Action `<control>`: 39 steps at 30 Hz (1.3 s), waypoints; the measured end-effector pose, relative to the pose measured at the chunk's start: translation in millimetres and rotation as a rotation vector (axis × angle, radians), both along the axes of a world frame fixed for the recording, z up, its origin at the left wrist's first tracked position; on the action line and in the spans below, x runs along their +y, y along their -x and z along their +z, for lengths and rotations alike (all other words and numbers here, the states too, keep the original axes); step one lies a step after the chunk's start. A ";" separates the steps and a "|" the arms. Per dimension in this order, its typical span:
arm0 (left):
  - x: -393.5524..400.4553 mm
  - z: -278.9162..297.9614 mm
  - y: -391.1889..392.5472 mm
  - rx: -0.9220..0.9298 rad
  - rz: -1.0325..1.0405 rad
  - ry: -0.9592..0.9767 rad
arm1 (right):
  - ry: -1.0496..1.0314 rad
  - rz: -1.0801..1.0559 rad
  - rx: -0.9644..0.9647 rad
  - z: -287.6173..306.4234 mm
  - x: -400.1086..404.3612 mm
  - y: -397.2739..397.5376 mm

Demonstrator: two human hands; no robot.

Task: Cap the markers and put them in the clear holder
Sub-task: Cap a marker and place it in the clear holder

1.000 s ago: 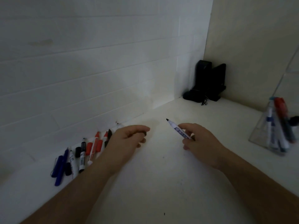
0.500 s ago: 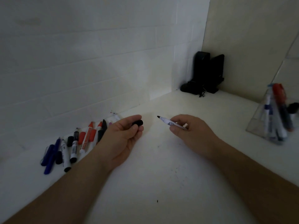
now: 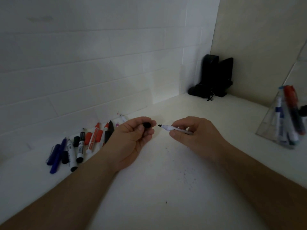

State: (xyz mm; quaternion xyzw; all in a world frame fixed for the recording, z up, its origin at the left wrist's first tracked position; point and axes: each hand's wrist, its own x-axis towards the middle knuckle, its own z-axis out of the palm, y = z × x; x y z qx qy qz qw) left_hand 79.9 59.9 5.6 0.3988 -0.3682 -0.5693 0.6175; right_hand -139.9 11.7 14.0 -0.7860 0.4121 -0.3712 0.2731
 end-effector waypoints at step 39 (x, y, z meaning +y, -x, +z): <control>10.1 -5.6 15.1 -0.833 0.159 0.054 | 0.312 0.050 0.507 3.8 -3.6 2.9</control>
